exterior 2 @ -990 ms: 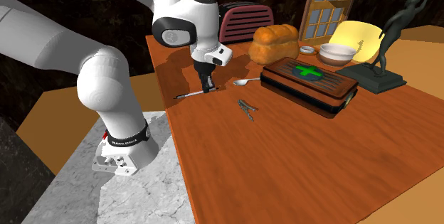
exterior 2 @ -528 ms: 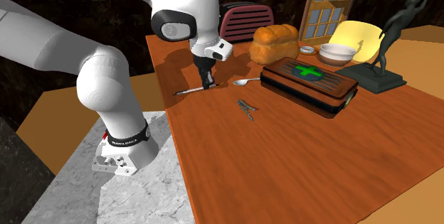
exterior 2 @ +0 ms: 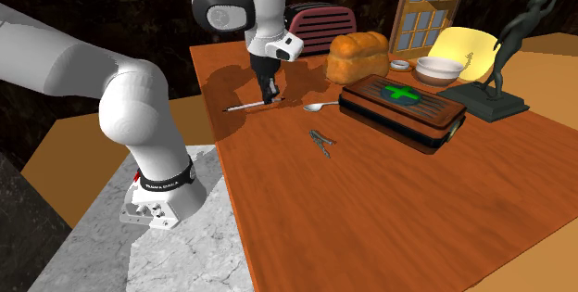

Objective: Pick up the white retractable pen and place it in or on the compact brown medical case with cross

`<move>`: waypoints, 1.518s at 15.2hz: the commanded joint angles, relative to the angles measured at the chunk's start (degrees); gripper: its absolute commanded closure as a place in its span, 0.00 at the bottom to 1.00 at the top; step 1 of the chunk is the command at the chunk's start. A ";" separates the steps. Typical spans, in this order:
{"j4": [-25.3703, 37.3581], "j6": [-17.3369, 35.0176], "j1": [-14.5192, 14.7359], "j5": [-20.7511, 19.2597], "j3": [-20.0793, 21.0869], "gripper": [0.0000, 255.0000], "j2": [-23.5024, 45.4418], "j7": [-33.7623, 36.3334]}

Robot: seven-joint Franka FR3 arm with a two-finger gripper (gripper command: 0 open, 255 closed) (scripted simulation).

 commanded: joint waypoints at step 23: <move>17.92 -15.89 -1.26 -3.17 -1.66 1.00 1.92 3.12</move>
